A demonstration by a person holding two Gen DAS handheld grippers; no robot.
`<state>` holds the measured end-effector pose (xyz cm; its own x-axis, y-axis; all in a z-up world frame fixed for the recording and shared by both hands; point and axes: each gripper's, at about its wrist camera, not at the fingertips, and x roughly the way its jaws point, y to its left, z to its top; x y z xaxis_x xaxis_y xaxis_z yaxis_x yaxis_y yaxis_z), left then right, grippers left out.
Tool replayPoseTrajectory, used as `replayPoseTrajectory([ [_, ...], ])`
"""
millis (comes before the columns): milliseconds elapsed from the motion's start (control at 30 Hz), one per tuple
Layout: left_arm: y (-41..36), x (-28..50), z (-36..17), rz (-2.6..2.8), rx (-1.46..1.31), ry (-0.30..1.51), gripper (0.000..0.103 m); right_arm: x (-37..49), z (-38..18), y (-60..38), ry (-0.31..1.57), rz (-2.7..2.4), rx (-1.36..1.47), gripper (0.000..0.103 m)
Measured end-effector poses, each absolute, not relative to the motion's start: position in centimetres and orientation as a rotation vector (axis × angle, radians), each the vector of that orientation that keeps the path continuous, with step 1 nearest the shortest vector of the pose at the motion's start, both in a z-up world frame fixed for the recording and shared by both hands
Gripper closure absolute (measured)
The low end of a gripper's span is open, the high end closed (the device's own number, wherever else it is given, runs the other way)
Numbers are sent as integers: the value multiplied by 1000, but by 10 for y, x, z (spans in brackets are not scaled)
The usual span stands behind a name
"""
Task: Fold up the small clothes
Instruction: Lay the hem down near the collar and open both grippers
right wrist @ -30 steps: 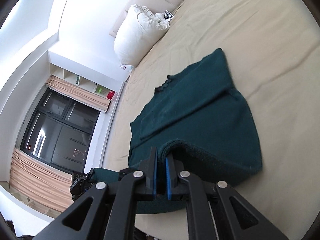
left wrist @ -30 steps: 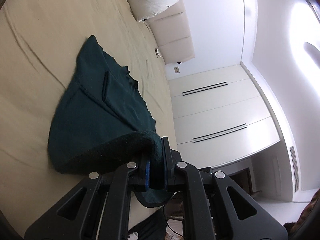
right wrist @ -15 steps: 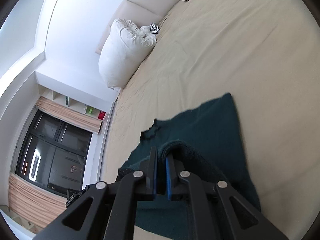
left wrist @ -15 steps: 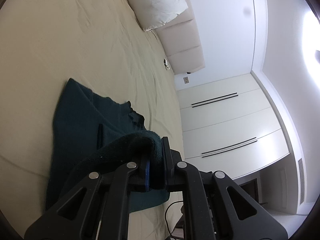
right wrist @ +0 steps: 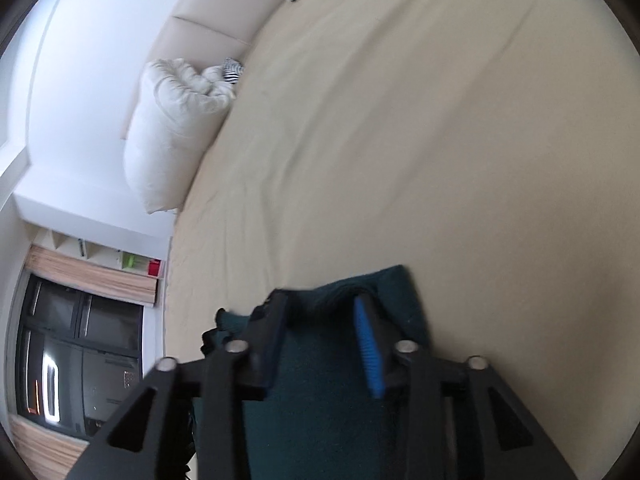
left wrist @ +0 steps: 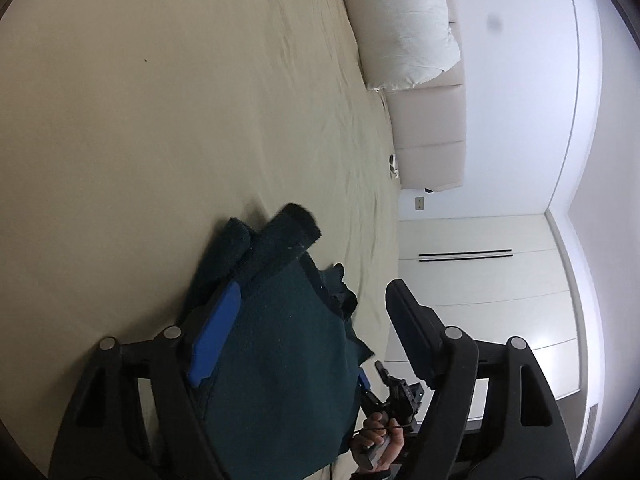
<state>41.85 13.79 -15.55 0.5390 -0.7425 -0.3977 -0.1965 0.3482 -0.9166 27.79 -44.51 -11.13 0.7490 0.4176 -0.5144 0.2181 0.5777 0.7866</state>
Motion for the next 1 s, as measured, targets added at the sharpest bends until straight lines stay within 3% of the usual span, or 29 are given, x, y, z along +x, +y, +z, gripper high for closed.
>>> replayPoseTrajectory([
  [67,141,413,-153,-438,-1178,985,29,275,-104,-446,722,99,945,39],
  [100,141,409,-151,-442,-1168,982,29,272,-102,-447,719,64,932,37],
  [633,104,317,-102,-367,-614,932,29,184,-82,-384,792,12,503,38],
  [833,39,357,-59,-482,-340,874,29,184,-69,-354,756,96,435,38],
  [1000,31,423,-100,-369,-333,964,29,210,-76,-341,763,145,439,38],
])
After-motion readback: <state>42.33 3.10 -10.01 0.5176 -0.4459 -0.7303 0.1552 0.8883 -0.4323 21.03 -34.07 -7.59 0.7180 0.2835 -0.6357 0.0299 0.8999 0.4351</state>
